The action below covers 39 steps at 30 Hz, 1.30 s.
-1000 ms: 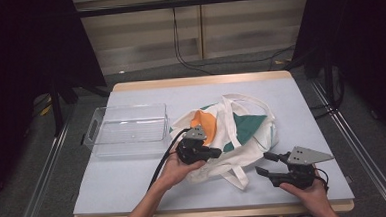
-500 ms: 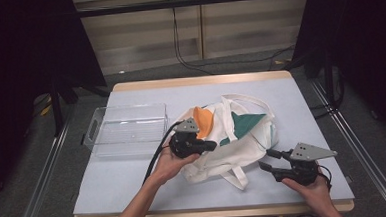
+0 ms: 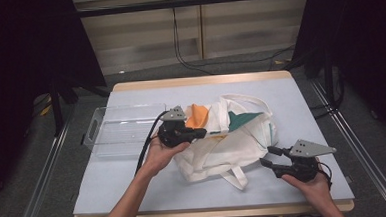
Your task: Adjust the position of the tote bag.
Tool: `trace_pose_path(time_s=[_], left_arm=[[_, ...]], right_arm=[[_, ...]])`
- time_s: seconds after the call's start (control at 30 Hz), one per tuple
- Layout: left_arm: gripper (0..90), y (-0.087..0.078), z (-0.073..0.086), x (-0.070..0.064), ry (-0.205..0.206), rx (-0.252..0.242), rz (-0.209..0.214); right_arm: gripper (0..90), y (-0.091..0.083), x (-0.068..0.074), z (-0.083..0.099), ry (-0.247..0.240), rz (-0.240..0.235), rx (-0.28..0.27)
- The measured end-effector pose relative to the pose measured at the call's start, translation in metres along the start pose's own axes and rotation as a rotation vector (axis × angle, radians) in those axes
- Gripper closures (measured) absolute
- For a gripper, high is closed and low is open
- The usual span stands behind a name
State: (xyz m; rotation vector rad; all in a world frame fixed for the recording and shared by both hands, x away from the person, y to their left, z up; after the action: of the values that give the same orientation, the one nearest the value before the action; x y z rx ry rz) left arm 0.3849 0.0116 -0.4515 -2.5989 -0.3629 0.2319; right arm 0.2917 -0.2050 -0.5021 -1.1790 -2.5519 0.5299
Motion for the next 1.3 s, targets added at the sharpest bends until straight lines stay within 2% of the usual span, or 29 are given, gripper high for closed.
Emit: trace_pose_path(time_s=[0.33,0.4,0.5,0.6,0.73,0.83,0.87,1.0,1.1,1.17,1.23,1.3], left_arm=[[87.9,-0.012,0.0,0.014,-0.026,-0.024,-0.021],[88.0,-0.014,0.002,0.022,-0.04,-0.025,-0.03],[88.0,-0.017,0.004,0.027,-0.054,-0.033,-0.036],[88.0,-0.018,0.003,0.03,-0.055,-0.034,-0.044],[88.0,-0.02,-0.003,0.036,-0.034,-0.034,-0.058],[88.0,-0.021,-0.006,0.039,-0.032,-0.036,-0.069],[88.0,-0.021,-0.009,0.043,-0.045,-0.042,-0.076],[88.0,-0.02,-0.012,0.05,-0.038,-0.048,-0.09],[88.0,-0.022,-0.013,0.056,-0.036,-0.05,-0.104],[88.0,-0.023,-0.012,0.058,-0.04,-0.051,-0.106],[88.0,-0.025,-0.011,0.066,-0.056,-0.055,-0.119],[88.0,-0.025,-0.01,0.071,-0.064,-0.05,-0.128]], right_arm=[[46.1,0.001,-0.014,-0.008,0.012,0.035,-0.008],[44.8,0.002,-0.017,-0.01,0.003,0.044,0.002],[44.4,0.006,-0.019,-0.01,-0.005,0.043,0.012],[44.4,0.008,-0.024,-0.011,-0.007,0.053,0.019],[44.2,0.01,-0.033,-0.016,-0.006,0.068,0.018],[44.5,0.012,-0.039,-0.021,-0.002,0.078,0.01],[44.6,0.014,-0.043,-0.023,0.003,0.084,0.007],[45.3,0.023,-0.054,-0.018,0.022,0.096,0.035],[45.3,0.028,-0.056,-0.009,0.026,0.11,0.067],[45.4,0.029,-0.056,-0.007,0.031,0.109,0.069],[45.1,0.03,-0.054,0.001,0.029,0.105,0.096],[45.2,0.03,-0.055,0.001,0.035,0.108,0.092]])
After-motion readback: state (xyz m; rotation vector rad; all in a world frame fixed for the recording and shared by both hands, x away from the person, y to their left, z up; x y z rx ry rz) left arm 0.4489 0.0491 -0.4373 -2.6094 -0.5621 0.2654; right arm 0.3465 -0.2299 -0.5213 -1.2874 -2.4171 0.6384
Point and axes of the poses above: each handheld gripper's, and its own axes: y roughly forward along the jaws, z roughly out of its underside, x roughly to its left, the point moved 10 cm from there along y, roughly forward along the jaws, and after that the axes turned 4 degrees about y, right-handed, at the moved point
